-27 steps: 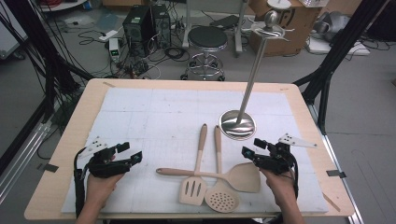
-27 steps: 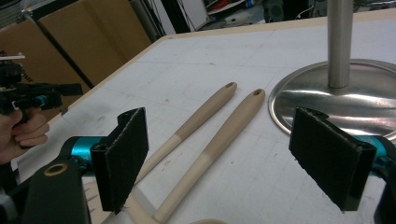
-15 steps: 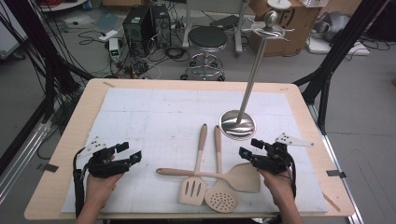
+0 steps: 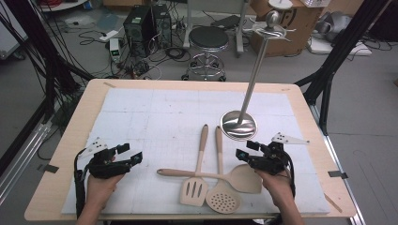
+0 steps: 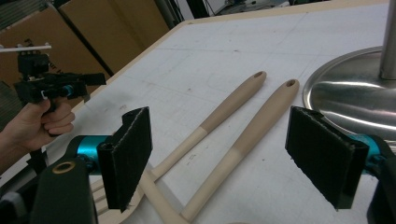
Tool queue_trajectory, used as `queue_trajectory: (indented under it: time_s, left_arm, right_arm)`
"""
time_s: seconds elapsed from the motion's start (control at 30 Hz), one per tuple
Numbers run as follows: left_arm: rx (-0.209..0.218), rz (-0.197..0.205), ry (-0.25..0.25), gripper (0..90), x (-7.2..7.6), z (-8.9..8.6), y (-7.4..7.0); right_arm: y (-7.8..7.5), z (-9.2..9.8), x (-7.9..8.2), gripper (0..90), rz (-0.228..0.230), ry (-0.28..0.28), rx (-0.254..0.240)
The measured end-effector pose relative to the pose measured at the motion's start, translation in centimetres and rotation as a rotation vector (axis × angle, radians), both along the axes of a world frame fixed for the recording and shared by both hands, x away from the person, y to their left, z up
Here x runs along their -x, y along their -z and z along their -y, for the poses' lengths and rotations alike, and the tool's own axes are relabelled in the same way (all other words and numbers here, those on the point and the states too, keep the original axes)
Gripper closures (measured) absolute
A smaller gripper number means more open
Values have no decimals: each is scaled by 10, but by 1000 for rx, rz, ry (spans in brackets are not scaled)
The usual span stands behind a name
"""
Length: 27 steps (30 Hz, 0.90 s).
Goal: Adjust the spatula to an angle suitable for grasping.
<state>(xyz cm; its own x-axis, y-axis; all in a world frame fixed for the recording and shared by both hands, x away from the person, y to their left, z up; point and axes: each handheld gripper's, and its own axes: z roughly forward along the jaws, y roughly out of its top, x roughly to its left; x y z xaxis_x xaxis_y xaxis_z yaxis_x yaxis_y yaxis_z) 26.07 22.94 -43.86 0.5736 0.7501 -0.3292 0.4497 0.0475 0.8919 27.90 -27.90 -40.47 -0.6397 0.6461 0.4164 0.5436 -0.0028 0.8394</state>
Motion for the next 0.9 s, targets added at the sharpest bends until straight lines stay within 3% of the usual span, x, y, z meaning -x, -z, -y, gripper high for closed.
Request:
queue_trajectory:
  time_s: [0.9]
  left_arm:
    - [4, -4, 0, 240, -5, 4, 0]
  right_arm:
    - [-3, -26, 0, 222, -19, -94, 13]
